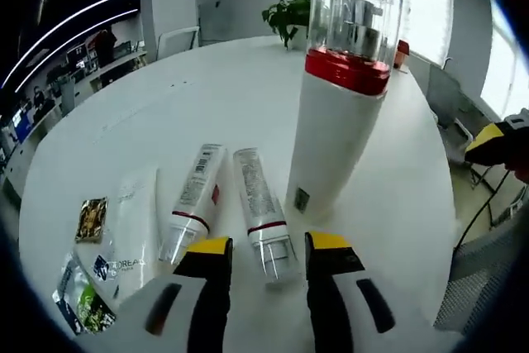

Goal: Arrange the skincare products in the storage area until every visible bottle or jar stands upright without overlapping.

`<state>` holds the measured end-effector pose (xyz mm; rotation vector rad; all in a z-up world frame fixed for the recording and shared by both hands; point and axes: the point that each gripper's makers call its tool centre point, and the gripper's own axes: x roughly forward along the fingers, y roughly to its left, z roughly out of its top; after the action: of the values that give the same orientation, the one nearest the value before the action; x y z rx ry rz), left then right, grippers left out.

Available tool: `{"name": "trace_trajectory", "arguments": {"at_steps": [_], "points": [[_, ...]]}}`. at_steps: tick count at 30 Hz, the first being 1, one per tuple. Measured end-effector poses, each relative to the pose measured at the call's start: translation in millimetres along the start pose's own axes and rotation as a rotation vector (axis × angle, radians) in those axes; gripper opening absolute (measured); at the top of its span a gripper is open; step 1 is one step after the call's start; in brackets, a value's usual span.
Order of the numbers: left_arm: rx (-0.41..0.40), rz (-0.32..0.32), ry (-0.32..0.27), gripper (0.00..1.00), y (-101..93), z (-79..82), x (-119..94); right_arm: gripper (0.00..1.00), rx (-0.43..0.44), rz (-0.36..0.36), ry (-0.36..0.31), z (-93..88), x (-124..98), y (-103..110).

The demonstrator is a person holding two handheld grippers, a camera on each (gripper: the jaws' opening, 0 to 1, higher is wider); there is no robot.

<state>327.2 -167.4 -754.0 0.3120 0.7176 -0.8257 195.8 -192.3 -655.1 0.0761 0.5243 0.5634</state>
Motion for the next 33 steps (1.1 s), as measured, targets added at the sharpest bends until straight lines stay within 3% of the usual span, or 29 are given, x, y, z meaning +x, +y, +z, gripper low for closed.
{"name": "trace_trajectory", "arguments": {"at_steps": [9, 15, 27, 33], "points": [[0.000, 0.015, 0.006, 0.17, 8.1, -2.1, 6, 0.79, 0.003, -0.002, 0.000, -0.3, 0, -1], [0.022, 0.029, 0.010, 0.16, 15.1, -3.1, 6, 0.78, 0.004, -0.003, 0.001, -0.5, 0, -1], [0.053, 0.002, 0.005, 0.16, 19.7, -12.0, -29, 0.78, -0.013, 0.011, 0.000, -0.6, 1, 2], [0.022, -0.025, 0.005, 0.16, 17.1, -14.2, -54, 0.78, -0.032, 0.025, 0.001, -0.3, 1, 6]]}}
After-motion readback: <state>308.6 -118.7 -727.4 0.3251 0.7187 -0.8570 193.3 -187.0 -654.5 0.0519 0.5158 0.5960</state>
